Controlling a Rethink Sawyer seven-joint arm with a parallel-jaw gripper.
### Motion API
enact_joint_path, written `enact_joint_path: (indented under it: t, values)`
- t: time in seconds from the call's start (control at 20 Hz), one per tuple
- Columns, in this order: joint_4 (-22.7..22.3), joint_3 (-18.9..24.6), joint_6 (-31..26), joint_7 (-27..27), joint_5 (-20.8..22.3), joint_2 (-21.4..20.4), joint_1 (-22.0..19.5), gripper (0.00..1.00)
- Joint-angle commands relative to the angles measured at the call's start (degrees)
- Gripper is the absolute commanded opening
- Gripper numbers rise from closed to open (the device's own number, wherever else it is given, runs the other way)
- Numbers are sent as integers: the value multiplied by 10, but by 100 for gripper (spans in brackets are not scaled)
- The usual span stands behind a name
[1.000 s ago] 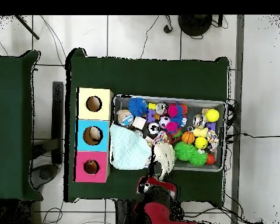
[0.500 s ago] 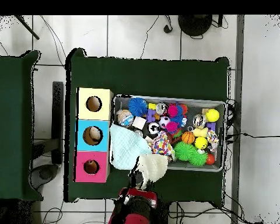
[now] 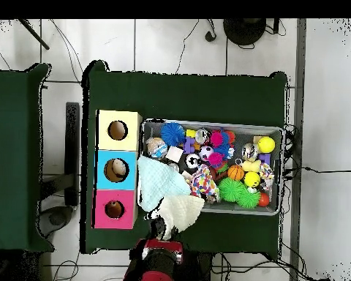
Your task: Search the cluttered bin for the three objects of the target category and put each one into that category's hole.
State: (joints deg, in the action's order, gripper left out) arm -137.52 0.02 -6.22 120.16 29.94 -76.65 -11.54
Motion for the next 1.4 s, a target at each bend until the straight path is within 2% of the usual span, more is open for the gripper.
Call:
enact_joint_path:
  t: [0.05,0.1,0.15,0.3,0.55,0.95,1.3,1.4]
  values:
    - [49,-14,49,61,6,54,-24,0]
    - [50,-9,60,58,12,58,-32,0]
    - [49,1,74,55,14,61,-45,100]
    - [46,28,92,46,29,61,-74,100]
    - [39,65,86,34,29,61,-110,100]
    - [40,100,81,22,30,59,-143,100]
    - [41,158,93,4,64,71,-211,100]
    - [49,158,109,1,87,86,-220,100]
